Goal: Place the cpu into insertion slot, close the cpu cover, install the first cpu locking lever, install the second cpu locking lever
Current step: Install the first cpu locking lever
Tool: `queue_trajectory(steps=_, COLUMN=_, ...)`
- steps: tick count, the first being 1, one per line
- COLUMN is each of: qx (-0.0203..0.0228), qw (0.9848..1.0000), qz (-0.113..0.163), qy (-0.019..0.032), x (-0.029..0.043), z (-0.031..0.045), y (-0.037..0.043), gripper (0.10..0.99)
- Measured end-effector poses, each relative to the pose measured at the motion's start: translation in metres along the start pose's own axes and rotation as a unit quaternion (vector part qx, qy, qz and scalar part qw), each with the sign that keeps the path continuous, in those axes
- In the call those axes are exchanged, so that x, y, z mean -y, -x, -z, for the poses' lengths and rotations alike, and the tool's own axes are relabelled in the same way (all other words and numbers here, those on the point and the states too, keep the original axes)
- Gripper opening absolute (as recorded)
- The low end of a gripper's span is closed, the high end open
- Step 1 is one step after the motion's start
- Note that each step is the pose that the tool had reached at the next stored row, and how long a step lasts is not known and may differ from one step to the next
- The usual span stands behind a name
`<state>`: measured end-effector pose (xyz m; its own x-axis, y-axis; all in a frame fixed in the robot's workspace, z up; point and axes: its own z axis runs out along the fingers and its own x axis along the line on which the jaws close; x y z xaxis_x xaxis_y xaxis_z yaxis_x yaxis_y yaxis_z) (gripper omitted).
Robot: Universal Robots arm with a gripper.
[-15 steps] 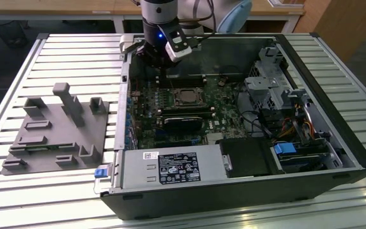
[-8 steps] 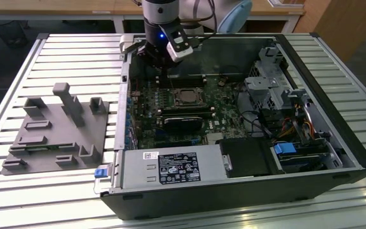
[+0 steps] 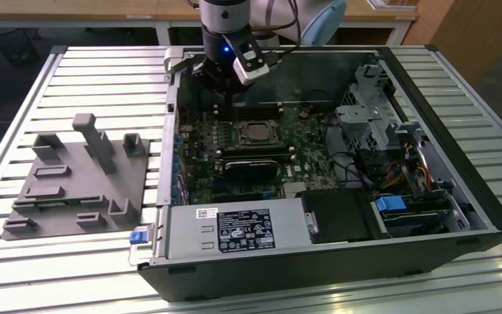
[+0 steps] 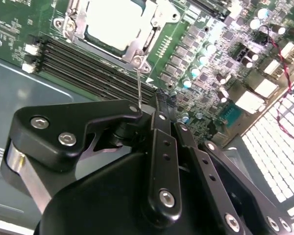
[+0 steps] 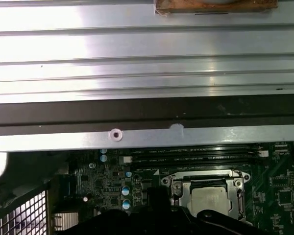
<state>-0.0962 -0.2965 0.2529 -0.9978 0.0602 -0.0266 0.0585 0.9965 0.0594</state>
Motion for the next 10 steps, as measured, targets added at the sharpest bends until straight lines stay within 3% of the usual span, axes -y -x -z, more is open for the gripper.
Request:
queue_trajectory(steps=4, qx=-0.0002, qw=1.0000, qz=0.000, qy=0.0000, x=-0.0006, z=-0.0009, y=0.0097, gripper=0.110)
queue_trajectory(steps=10, qx=-0.0004, qw=1.0000, qz=0.000, qy=0.0000, x=-0.0018, z=-0.0027, y=0.0321, gripper=0.110)
